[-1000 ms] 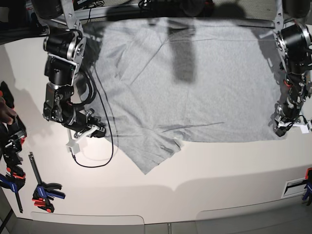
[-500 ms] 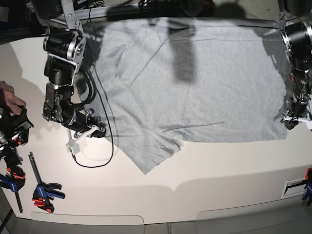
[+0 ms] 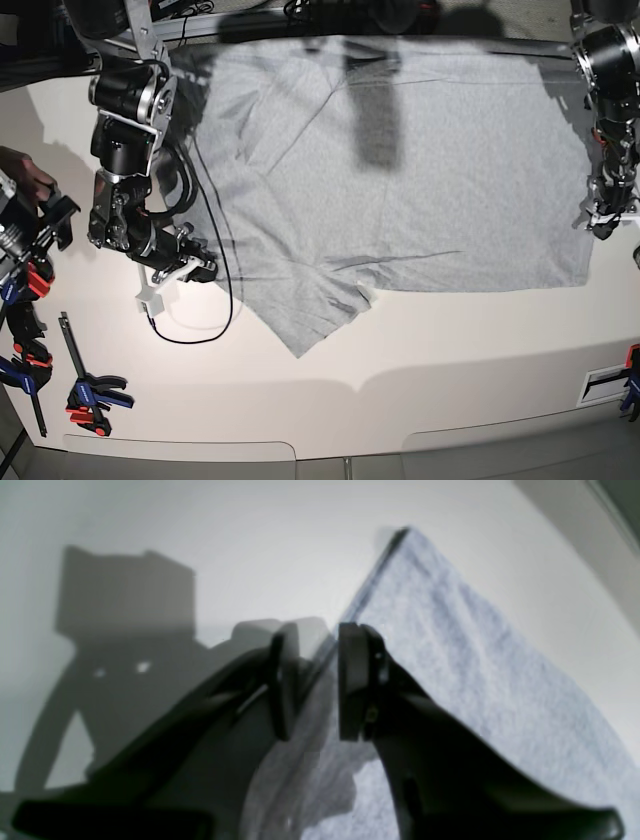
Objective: Fold the T-shirt properly
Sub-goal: 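Move the left gripper to the other hem corner and grasp it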
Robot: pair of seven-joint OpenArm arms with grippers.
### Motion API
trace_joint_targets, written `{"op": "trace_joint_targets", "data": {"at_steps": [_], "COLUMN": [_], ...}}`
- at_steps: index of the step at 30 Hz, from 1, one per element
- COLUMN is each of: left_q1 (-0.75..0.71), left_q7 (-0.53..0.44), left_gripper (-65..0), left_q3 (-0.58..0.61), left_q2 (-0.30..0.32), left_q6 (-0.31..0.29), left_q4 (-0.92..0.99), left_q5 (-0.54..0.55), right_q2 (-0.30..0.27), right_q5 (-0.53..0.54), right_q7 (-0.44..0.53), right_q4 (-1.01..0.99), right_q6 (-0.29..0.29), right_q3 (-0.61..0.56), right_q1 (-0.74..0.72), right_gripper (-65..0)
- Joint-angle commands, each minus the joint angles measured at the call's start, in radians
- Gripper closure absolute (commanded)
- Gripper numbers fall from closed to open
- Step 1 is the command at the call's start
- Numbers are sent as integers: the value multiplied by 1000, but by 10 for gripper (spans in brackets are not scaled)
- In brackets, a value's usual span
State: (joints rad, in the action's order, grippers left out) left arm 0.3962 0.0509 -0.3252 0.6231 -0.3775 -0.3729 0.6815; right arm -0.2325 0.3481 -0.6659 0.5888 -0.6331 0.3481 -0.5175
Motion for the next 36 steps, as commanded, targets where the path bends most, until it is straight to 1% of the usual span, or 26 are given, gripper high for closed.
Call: {"op": "trace_joint_targets", "data": {"at_steps": [1, 4, 6, 9, 15, 17, 19, 23, 26, 28, 36], "left_q1": [13, -8, -18, -26, -26, -25, -24, -7, 7, 11, 40], "left_q7": [-28, -29, -29, -22, -18, -19, -22, -22, -19, -19, -50], "left_gripper": [-125, -125, -125, -125, -128, -131, -148, -158, -158, -157, -157], "left_q3": [-28, -92, -110, -110, -110, -110, -110, -110, -109, -95, 61], "left_q2": [29, 34, 34, 24, -19, -27, -27, -27, -27, -27, -28], "left_q6": [-11, -11, -11, -13, -16, -29, -56, -60, -64, -64, -63], "left_q4": [-13, -13, -13, -13, -13, -13, -13, -13, -13, -13, -13], "left_q5": [7, 1, 4, 4, 0, -1, -3, -49, -53, -53, -53], "right_q2": [-9, -8, -9, -9, -9, -9, -9, -9, -9, -9, -9], "right_q5": [-39, -38, -38, -37, -38, -38, -37, -37, -37, -37, -37], "right_q7": [-31, -30, -30, -29, -30, -30, -30, -25, -24, -23, -19], "right_q4": [2, 2, 2, 2, 2, 2, 2, 2, 2, 2, 2], "right_q6": [13, 13, 13, 13, 13, 13, 13, 13, 13, 13, 13], "right_q3": [-3, -3, -3, -3, -3, -3, -3, -3, -3, -3, -3], "right_q1": [-11, -11, -11, -12, -12, -11, -11, -12, -12, -11, -11], "right_gripper": [0, 0, 0, 0, 0, 0, 0, 0, 0, 0, 0]}}
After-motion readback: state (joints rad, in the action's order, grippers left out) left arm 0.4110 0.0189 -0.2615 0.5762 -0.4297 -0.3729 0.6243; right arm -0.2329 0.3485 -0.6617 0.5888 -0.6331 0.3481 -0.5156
